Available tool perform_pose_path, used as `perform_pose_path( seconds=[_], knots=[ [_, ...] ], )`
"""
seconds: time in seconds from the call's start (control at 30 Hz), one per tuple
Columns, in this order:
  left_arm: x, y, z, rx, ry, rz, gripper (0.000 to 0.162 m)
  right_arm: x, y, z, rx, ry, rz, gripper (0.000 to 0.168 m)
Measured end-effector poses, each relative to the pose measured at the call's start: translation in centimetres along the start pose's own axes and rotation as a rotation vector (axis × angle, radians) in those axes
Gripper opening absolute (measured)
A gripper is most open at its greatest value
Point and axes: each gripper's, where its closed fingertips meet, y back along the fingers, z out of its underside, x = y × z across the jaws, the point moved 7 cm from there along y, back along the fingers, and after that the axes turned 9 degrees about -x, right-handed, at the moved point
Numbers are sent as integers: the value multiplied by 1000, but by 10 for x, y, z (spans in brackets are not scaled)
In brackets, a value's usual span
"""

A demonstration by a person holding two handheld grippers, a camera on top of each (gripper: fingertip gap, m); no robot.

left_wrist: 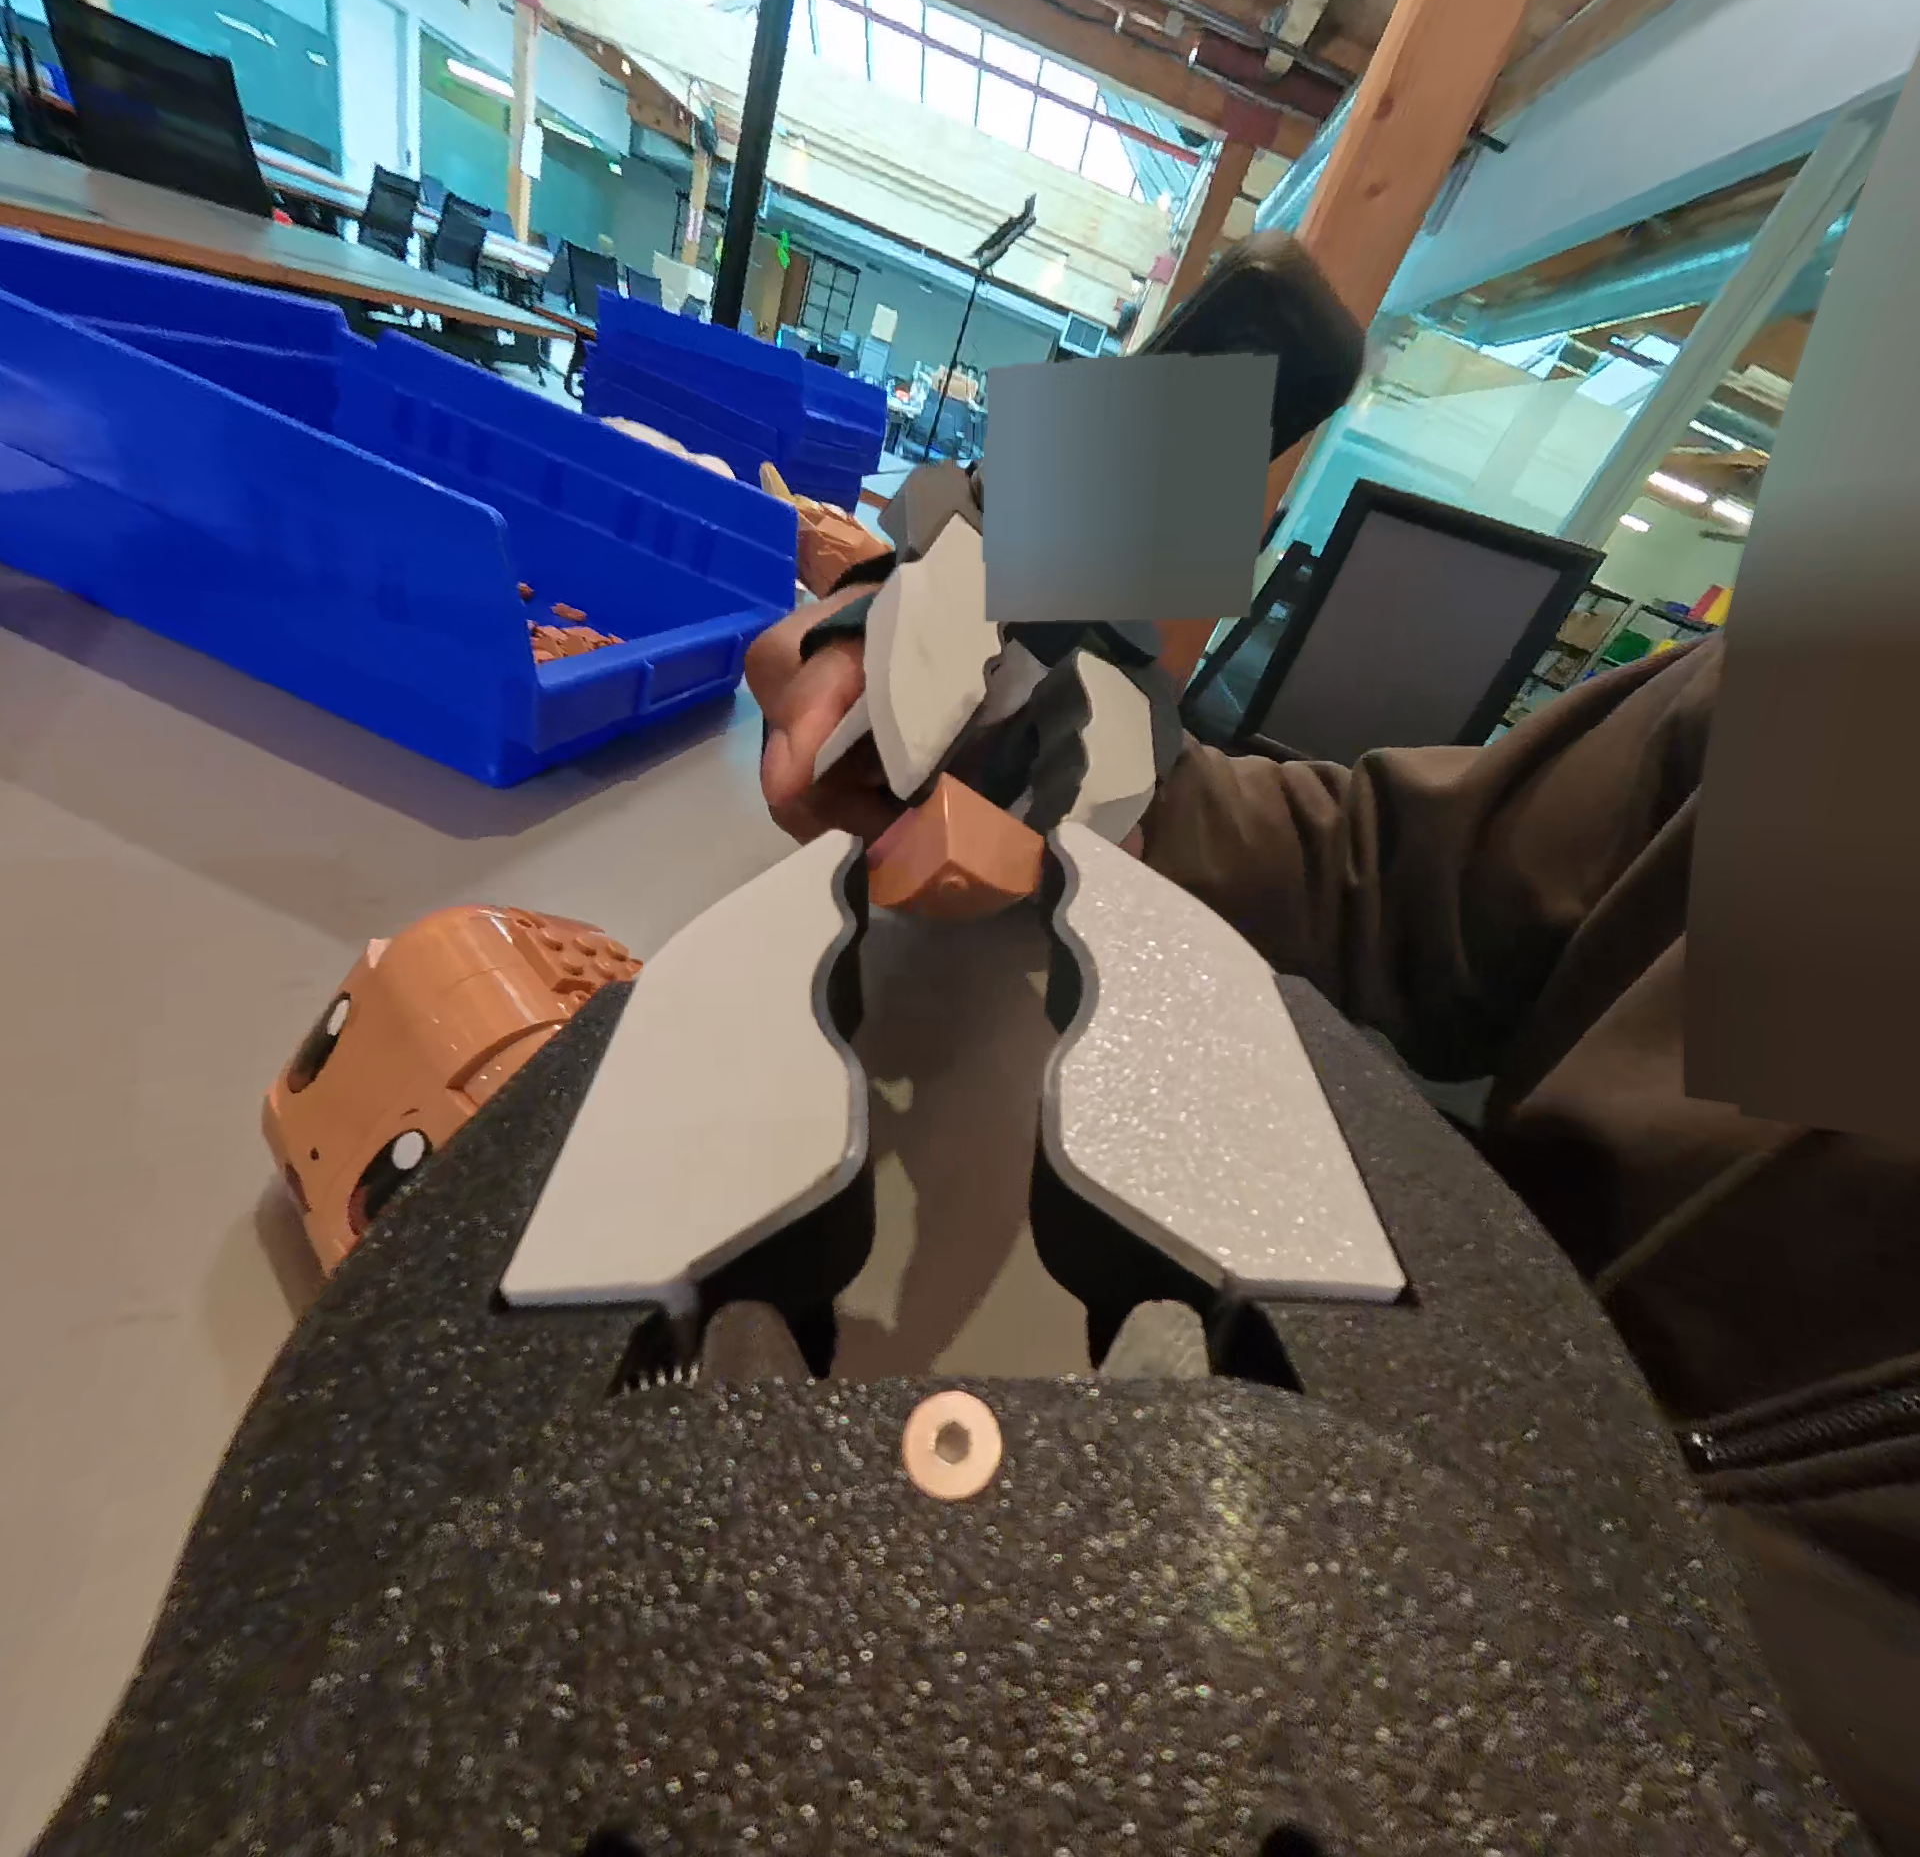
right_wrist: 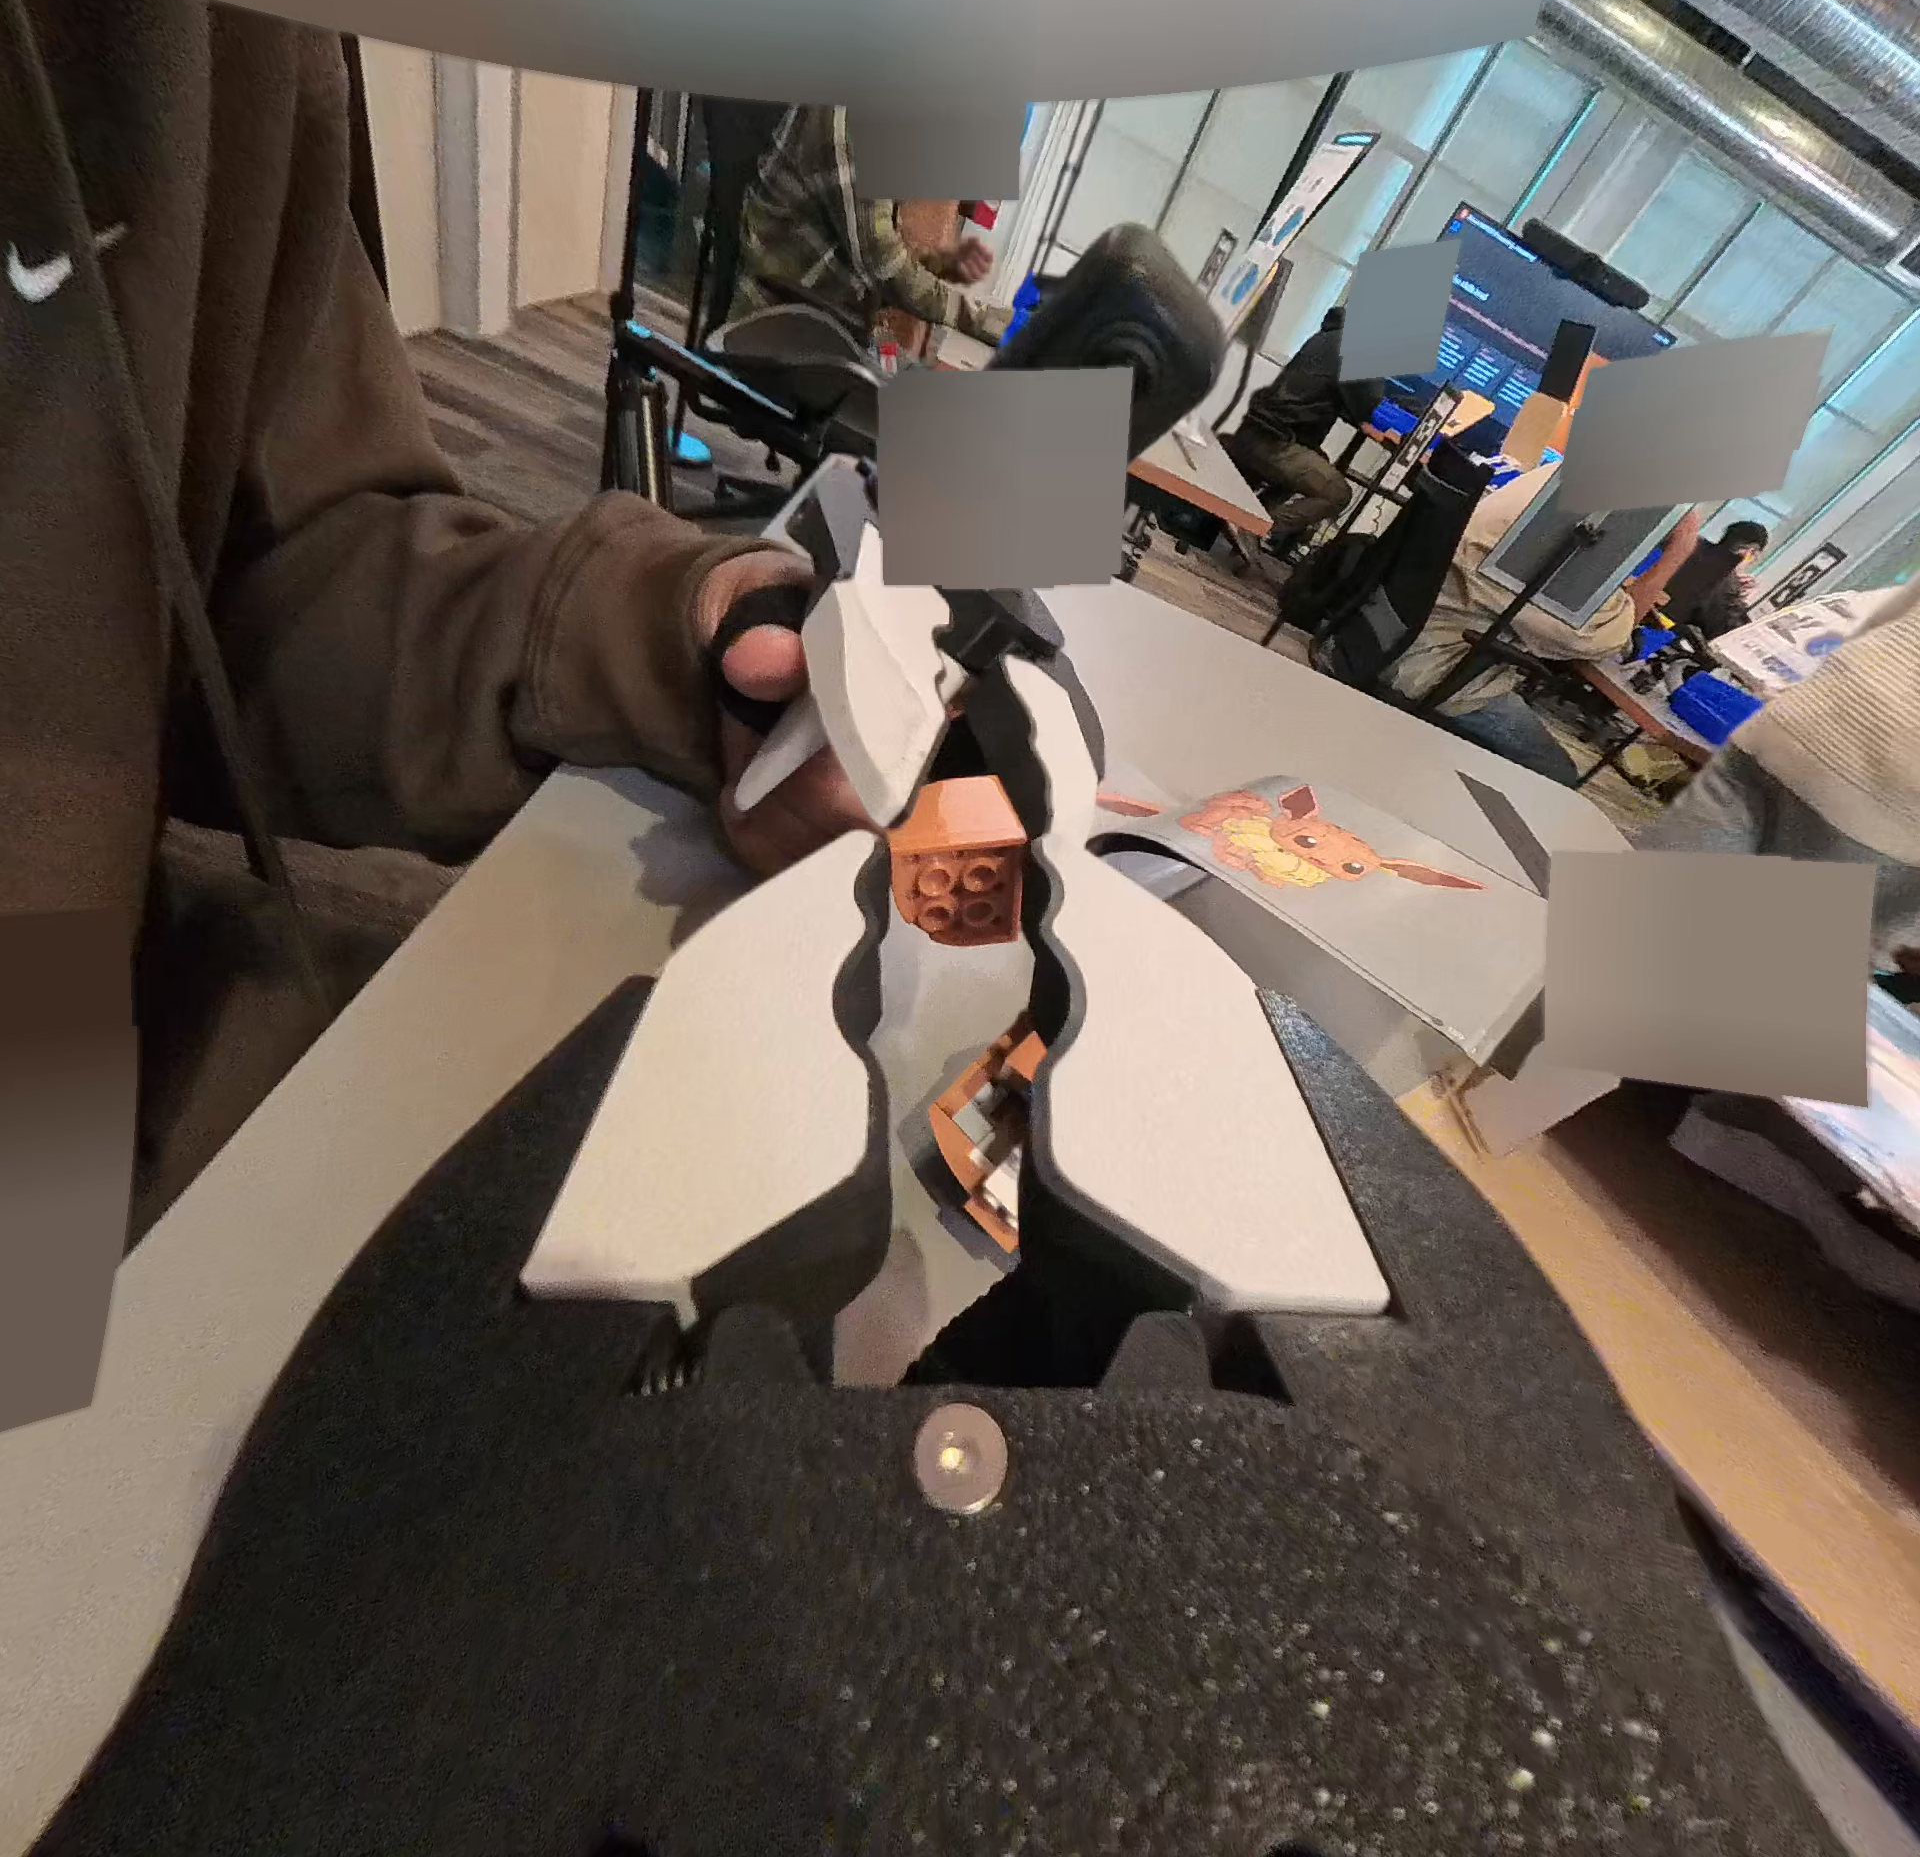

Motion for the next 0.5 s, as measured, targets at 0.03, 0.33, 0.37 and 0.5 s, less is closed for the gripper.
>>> perform_pose_path(
  seconds=[0.03, 0.33, 0.37, 0.5],
  knots=[
    [1, 1, -1, 15, -8, 2, 30, 1, 1, 0, 14, -17, -6, 23],
    [7, 2, -4, 32, -163, -66, 32, 7, 5, 1, 93, -176, -105, 23],
    [8, 3, -5, 36, -210, -107, 33, 8, 5, 1, 102, -197, -115, 23],
    [12, 2, -6, 26, -384, -229, 33, 10, 5, 2, 123, -252, -145, 23]
  ],
)
